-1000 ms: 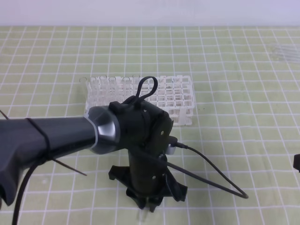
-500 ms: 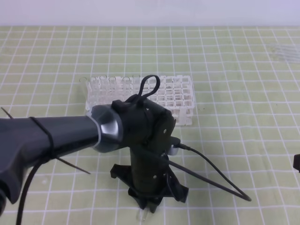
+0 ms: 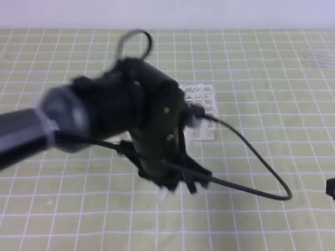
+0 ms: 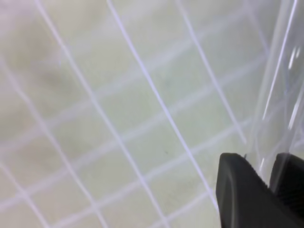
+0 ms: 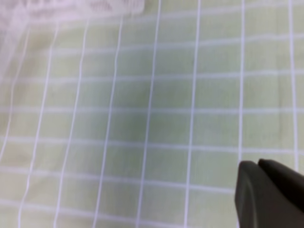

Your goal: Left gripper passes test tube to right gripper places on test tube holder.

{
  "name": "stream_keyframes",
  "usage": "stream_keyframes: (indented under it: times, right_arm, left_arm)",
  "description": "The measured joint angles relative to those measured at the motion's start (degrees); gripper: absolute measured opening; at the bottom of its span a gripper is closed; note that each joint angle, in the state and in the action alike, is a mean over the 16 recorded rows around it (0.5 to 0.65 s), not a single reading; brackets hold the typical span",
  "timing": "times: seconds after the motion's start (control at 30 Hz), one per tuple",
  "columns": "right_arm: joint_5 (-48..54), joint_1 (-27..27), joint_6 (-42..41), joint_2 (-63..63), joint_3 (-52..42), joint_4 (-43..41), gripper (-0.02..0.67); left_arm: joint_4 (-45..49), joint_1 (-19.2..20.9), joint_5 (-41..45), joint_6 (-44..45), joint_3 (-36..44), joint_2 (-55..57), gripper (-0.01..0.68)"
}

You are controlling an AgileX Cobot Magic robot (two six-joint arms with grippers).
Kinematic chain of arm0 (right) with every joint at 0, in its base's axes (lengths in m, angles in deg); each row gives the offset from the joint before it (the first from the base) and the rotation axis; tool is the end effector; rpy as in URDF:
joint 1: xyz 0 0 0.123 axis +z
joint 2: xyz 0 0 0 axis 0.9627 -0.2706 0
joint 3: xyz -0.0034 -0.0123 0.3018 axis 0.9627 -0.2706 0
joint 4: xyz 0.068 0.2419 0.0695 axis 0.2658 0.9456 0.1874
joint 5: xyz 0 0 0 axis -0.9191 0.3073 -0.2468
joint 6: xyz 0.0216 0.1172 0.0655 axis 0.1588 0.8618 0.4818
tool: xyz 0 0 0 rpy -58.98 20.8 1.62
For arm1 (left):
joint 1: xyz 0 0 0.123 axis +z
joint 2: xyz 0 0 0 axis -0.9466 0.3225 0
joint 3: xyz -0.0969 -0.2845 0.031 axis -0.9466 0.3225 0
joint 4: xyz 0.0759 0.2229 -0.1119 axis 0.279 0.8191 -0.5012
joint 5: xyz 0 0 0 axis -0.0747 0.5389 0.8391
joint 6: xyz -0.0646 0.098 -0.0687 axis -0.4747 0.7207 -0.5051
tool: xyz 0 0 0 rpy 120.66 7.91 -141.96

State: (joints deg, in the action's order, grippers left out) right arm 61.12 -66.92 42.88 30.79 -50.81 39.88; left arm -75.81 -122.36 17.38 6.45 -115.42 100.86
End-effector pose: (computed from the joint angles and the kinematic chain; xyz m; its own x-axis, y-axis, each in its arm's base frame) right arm 0.1736 0.0620 0.2570 -0.7958 0.1042 -0.5966 -0.1441 0.9242 0.3536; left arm 0.2335 -0.2900 0.2304 -0.8058 0.5550 -0.2067 0.5766 0.8149 -0.0595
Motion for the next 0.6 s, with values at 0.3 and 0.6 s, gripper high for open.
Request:
stream_keyframes:
  times: [0.3, 0.6]
  right_arm:
    - [3.85, 0.00, -5.32, 0.00, 3.21, 5.52, -0.002]
    - [6.04, 0.00, -10.80, -0.37, 8.32, 13.14, -0.002]
  left_arm:
    - [5.05, 0.00, -7.82, 0.92, 5.45, -15.92, 0.003]
    - [5.52, -0.02, -21.36, -0.04, 23.49, -37.94, 0.001]
